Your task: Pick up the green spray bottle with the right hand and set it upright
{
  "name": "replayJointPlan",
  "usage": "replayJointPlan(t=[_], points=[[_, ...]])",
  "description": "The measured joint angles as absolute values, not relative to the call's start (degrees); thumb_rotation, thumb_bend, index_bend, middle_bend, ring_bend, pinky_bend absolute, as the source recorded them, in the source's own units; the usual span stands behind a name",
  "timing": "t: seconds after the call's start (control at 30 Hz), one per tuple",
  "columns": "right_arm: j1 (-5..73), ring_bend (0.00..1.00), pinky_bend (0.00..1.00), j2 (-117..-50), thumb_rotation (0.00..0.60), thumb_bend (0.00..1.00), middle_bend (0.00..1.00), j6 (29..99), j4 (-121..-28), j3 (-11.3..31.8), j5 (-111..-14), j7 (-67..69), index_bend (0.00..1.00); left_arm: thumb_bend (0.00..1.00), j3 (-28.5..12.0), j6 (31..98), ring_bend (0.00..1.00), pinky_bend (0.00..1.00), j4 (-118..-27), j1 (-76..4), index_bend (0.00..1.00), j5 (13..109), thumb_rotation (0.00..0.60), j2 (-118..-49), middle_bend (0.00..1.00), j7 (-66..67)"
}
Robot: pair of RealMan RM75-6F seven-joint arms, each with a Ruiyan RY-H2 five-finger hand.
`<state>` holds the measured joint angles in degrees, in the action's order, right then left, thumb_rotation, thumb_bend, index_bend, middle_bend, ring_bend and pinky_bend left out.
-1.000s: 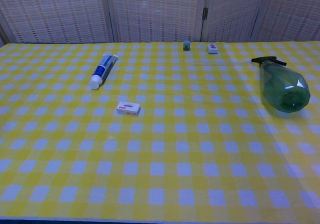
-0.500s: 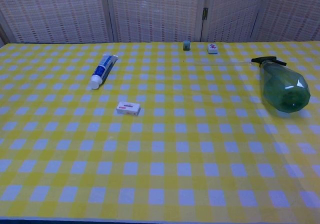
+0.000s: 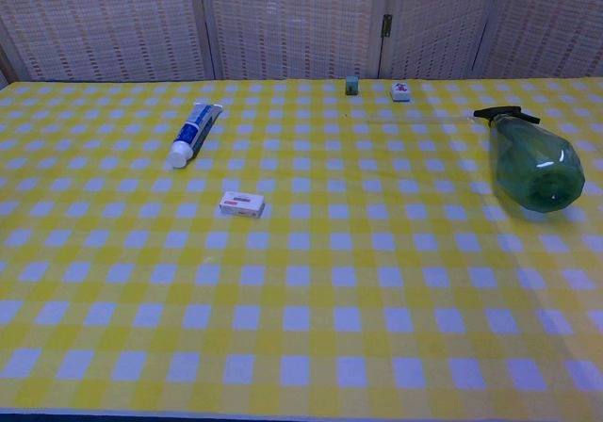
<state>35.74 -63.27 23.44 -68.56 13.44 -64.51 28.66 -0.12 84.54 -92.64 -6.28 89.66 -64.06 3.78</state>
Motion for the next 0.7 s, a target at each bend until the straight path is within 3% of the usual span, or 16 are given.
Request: replayJointPlan(t=[0.37, 0.7], points=[[34.9, 0.19, 0.00, -62.9, 0.600, 0.42, 0.16, 29.8, -78.9, 16.0, -78.3, 41.0, 0.02, 0.38, -0.3, 83.9, 0.04, 0.00, -92.5, -6.5, 0.00, 89.0, 0.600, -63.9, 0.02, 3.1], [39.4, 0.20, 0.00, -66.4, 0.600, 0.42, 0.17, 30.1, -83.7, 12.9, -84.3, 45.5, 0.02, 0.38, -0.2, 84.7, 0.04, 0.00, -92.6, -6.1, 0.00, 89.5, 0.600, -63.5, 0.02, 2.2]])
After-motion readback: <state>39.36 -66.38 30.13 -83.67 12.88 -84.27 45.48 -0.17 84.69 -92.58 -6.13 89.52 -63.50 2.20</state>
